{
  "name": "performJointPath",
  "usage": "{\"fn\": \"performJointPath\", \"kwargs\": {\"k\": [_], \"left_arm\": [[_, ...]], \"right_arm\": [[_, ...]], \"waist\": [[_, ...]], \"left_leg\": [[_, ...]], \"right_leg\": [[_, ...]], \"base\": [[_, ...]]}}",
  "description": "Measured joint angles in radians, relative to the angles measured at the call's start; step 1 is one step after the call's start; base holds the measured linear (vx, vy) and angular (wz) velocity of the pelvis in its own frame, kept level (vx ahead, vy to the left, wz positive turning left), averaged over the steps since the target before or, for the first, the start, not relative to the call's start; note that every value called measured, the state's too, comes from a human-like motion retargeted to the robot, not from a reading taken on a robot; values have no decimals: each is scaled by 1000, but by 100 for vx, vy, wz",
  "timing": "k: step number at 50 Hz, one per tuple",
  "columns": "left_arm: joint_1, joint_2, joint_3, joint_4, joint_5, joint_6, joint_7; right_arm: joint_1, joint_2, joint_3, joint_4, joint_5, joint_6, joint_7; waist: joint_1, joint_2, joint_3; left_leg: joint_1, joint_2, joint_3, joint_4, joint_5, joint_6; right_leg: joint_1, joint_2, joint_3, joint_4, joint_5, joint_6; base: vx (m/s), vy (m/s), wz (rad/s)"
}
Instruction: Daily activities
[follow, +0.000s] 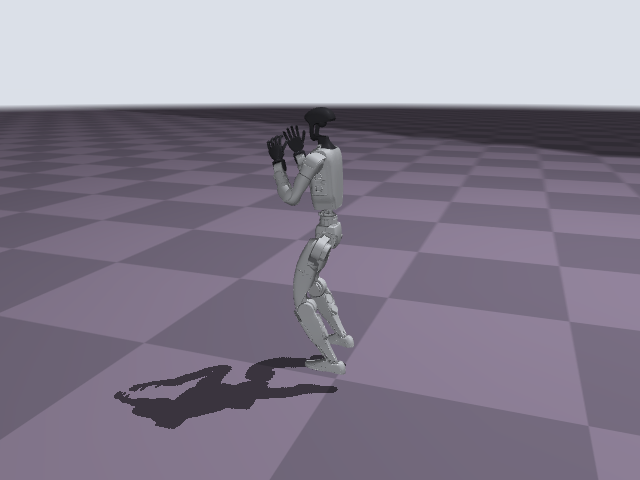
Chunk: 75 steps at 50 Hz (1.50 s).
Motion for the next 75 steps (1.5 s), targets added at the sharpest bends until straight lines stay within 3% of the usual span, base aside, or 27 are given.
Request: {"fn": "performJointPath", "kwargs": {"k": [8,13,17,20,28,35,40,47,50,53,56,58,61,63,65,67,71,73,75], "left_arm": [[199,74,-12,234,15,33,-61],[379,84,12,419,22,63,-91],[523,73,51,541,15,69,-133],[616,63,72,620,7,72,-173],[758,37,57,857,-52,98,-299],[688,-17,36,1001,-122,118,-364],[561,-30,53,834,-203,95,-336],[230,42,15,325,-306,70,-282],[140,68,-36,146,-387,48,-309],[178,66,-84,59,-482,24,-353],[291,42,-99,52,-557,27,-403],[388,29,-90,83,-576,44,-418],[552,17,-54,163,-548,79,-425],[663,19,-12,205,-525,93,-426],[780,43,45,192,-544,90,-442],[889,83,90,133,-589,69,-458],[1040,115,168,40,-662,33,-488],[1070,99,191,23,-678,27,-491],[1061,73,193,21,-676,24,-478]], "right_arm": [[123,-172,70,234,-197,52,142],[218,-263,136,424,-299,71,274],[283,-312,143,527,-352,71,334],[333,-346,116,577,-375,80,356],[384,-404,63,779,-402,136,451],[373,-349,59,958,-371,183,530],[443,-270,50,927,-267,193,554],[667,-196,-28,739,-55,205,596],[780,-207,-75,622,26,213,624],[861,-203,-103,551,83,219,621],[871,-189,-105,518,111,220,599],[839,-182,-94,505,107,215,581],[711,-187,-55,507,59,206,549],[571,-186,-9,526,23,195,521],[449,-163,38,528,16,173,498],[418,-138,50,488,29,154,486],[466,-107,41,406,10,132,477],[506,-103,28,380,-12,131,491],[546,-94,16,375,-25,128,504]], "waist": [[18,7,35],[40,41,61],[61,94,77],[91,130,79],[96,136,34],[50,128,21],[15,106,29],[-182,15,57],[-252,38,41],[-232,94,22],[-152,140,0],[-82,149,-10],[26,151,-4],[86,139,8],[140,106,5],[212,74,-21],[283,13,-96],[262,-15,-111],[228,-32,-126]], "left_leg": [[-13,13,1,65,-47,22],[-28,68,4,201,-88,17],[-72,190,21,426,-2,-9],[-126,220,-18,523,14,-22],[-162,152,22,280,-5,4],[-191,154,100,304,-59,50],[-229,151,99,376,-102,70],[-198,53,70,402,-145,62],[-148,60,50,329,-55,21],[-151,85,-38,377,83,-49],[-207,151,-65,574,158,-37],[-251,180,-60,741,144,2],[-343,199,-45,949,57,70],[-428,186,-12,980,-5,112],[-507,147,42,883,-31,139],[-538,115,105,668,-17,131],[-448,-10,238,57,147,53],[-348,-103,294,-180,238,35],[-323,-143,315,-162,242,62]], "right_leg": [[-68,-11,-10,37,-58,-27],[-34,40,-14,46,-115,-70],[9,124,-16,19,-120,-101],[36,186,6,-24,-104,-110],[55,189,86,-89,-90,-85],[15,166,113,-50,-132,-81],[-24,143,98,39,-147,-77],[-285,108,176,491,-38,-9],[-370,134,186,402,26,4],[-382,237,206,172,124,5],[-346,306,201,12,176,-13],[-327,311,180,46,120,-51],[-296,284,150,194,-72,-122],[-259,249,135,258,-180,-140],[-192,195,118,249,-220,-131],[-97,145,84,167,-151,-102],[82,54,3,-6,158,2],[121,-12,-12,49,283,38],[120,-67,-13,189,351,34]], "base": [[14,-9,-17],[16,-11,-10],[14,-9,-24],[13,-6,-57],[14,3,-42],[12,12,1],[17,13,30],[33,10,112],[58,2,93],[67,-4,17],[73,-5,13],[78,-5,36],[82,-1,63],[86,5,105],[91,10,119],[96,15,113],[100,22,161],[96,22,221],[95,14,222]]}}
